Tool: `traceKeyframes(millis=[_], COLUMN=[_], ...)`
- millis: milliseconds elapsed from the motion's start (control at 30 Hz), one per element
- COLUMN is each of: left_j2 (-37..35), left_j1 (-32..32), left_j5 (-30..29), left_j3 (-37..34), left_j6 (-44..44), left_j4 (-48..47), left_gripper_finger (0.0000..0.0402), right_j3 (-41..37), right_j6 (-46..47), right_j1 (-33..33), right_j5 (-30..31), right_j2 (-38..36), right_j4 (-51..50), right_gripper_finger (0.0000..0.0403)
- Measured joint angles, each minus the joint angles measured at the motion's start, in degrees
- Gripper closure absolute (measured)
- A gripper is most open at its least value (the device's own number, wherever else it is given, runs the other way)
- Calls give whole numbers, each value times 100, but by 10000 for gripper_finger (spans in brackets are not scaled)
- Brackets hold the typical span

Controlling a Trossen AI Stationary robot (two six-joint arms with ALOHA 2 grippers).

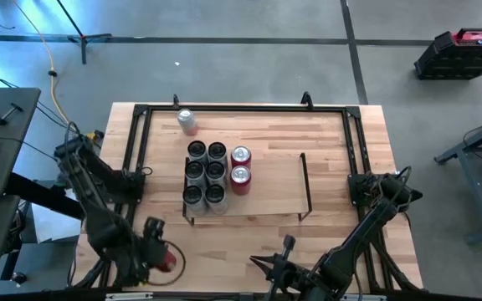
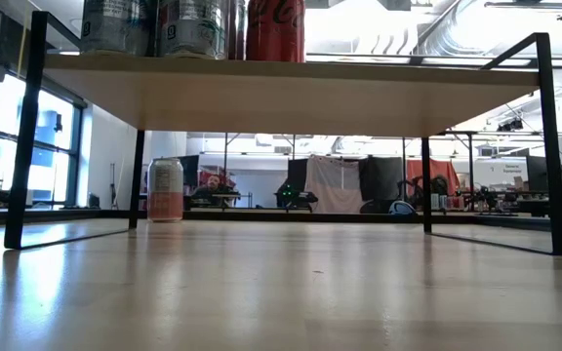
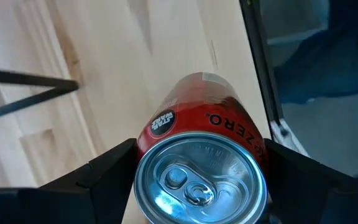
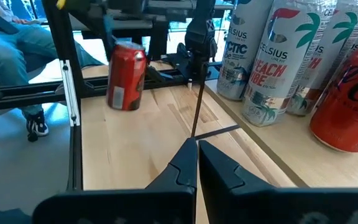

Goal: Place canned beverage on shelf
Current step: Put the red soda can aligned with the other red soda cans on the shelf

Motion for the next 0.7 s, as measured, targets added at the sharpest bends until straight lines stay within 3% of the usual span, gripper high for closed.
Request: traceKeyframes(millis=[367, 567, 700], left_j2=[1571, 2126, 2329], left_j1=[338, 465, 545], left_j5=[-320, -141, -177], left_j3=[685, 1396, 1874], left_j6=[-623, -1087, -1012], left_j4=[244, 64, -697], left_gripper_finger=[112, 112, 112], right_j3=[2, 2, 2], right_j6=[430, -191, -573], right_j1=[23, 28, 28], right_j5=[-307, -198, -172], right_j2=[330, 534, 544], right_j4=[177, 832, 1178], right_gripper_finger=[403, 403, 403])
